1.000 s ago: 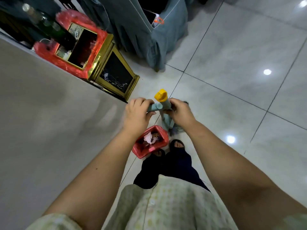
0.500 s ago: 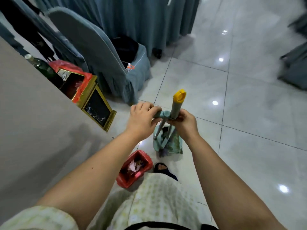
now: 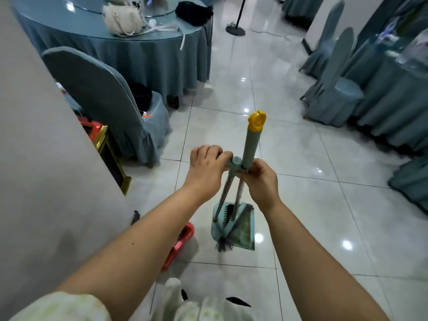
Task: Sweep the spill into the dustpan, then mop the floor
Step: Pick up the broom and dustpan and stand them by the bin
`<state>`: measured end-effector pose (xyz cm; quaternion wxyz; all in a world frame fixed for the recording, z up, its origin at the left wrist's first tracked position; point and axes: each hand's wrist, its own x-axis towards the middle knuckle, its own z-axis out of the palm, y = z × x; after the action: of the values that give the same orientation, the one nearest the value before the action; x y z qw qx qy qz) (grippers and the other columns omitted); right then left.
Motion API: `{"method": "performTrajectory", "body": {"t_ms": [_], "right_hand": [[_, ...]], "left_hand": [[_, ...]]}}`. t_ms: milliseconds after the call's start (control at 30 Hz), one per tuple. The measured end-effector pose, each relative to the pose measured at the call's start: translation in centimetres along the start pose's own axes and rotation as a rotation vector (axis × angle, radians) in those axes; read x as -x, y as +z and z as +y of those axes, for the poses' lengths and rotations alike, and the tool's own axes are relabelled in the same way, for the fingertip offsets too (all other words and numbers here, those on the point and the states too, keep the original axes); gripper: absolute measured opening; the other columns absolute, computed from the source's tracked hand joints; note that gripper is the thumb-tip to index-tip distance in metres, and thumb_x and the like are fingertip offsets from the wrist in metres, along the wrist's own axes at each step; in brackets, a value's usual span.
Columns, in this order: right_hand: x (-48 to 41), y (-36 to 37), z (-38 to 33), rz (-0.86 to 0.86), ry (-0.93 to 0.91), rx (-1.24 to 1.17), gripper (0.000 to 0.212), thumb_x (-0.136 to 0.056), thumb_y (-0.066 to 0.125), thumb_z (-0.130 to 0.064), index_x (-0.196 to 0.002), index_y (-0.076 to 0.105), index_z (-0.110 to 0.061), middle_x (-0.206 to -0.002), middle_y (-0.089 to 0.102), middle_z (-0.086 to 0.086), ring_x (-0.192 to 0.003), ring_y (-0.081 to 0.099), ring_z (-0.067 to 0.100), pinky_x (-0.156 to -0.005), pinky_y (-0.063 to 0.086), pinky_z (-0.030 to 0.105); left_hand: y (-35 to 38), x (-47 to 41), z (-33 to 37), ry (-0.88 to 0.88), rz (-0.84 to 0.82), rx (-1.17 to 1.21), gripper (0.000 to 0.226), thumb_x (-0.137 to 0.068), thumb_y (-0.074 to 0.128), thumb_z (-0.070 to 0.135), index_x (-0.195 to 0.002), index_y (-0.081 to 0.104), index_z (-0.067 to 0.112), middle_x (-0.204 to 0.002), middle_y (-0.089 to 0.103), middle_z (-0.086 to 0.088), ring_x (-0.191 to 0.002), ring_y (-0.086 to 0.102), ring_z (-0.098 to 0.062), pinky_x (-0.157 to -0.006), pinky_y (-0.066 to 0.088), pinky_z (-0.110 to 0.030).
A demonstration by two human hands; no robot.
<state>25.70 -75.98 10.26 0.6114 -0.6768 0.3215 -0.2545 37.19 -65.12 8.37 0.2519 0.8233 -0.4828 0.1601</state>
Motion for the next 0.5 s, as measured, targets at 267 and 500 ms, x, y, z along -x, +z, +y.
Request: {"method": "performTrajectory", "body": {"t_ms": [267, 500], "right_hand": [[12.2, -2.8, 3.1, -0.072, -0.021, 0.037, 0.024, -0.079, 0.071, 0.008, -0.098, 0.064, -0.005, -0.093, 0.067, 0.008, -0.088, 0.065, 0.018, -0.074, 0.055, 0.021], [24.6, -3.8, 7.6, -0.208, 0.123, 0.032, 0.028, -0.077, 0.076, -0.004, -0.087, 0.063, -0.026, -0.092, 0.069, 0.001, -0.090, 0.067, 0.019, -0.080, 0.057, 0.031]], "left_hand": [[-3.3, 11.7, 6.4, -0.066, 0.008, -0.020, 0.039, -0.074, 0.068, 0.010, -0.108, 0.060, 0.027, -0.100, 0.054, 0.002, -0.099, 0.041, -0.021, -0.088, 0.024, -0.034], [-7.9, 25.2, 11.8, -0.182, -0.139, -0.092, 0.044, -0.070, 0.072, 0.010, -0.110, 0.061, 0.025, -0.107, 0.055, -0.001, -0.107, 0.036, -0.021, -0.095, 0.022, -0.033]]}}
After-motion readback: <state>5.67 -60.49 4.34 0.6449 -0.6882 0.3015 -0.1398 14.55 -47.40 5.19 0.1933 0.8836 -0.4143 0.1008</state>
